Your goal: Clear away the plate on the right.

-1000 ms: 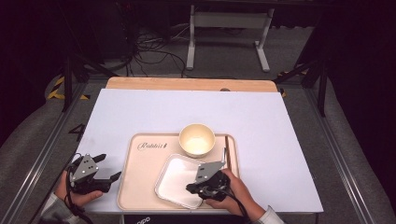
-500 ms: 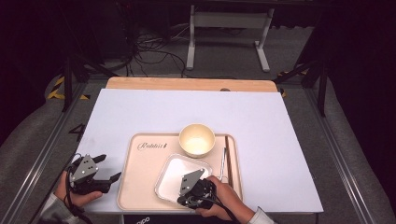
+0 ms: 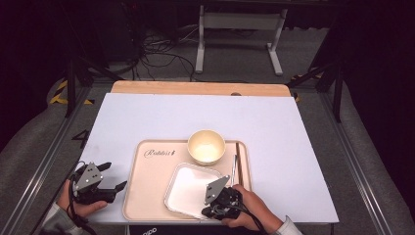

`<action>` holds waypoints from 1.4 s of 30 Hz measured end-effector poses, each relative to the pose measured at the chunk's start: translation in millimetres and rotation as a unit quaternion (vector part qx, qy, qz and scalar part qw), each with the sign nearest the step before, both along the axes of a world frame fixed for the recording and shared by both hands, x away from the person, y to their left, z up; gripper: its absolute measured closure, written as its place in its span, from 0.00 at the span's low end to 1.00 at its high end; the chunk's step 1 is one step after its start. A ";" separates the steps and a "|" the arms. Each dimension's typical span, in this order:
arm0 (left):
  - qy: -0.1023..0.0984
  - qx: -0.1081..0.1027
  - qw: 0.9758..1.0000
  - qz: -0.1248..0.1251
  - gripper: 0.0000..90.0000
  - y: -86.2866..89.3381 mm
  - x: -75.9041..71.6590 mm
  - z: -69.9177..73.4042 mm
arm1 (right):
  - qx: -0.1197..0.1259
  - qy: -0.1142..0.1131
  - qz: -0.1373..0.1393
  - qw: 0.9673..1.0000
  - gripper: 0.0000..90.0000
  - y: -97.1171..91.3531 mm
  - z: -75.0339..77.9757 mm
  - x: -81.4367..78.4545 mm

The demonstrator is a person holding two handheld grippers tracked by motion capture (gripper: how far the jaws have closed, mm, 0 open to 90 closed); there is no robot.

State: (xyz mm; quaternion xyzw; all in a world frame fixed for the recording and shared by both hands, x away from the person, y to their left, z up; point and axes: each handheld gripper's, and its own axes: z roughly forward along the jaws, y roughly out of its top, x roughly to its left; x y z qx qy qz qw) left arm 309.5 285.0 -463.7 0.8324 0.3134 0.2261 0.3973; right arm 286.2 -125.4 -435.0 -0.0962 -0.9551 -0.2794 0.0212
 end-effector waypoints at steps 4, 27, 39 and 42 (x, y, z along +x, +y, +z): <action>0.001 0.001 1.000 -0.001 0.18 0.2 0.6 -0.3 | -0.002 -0.002 -0.013 1.000 1.00 -11.3 0.5 -0.7; 0.004 0.002 1.000 -0.005 0.19 -1.7 1.0 -1.7 | 0.052 -0.088 -0.092 0.990 0.91 -37.1 18.6 7.4; 0.005 0.003 1.000 -0.006 0.19 -2.4 1.0 -2.2 | 0.083 -0.146 -0.133 0.977 0.79 -54.9 29.5 15.3; 0.005 0.004 1.000 -0.006 0.19 -2.5 1.2 -2.3 | 0.089 -0.156 -0.144 0.973 0.75 -60.5 31.2 17.6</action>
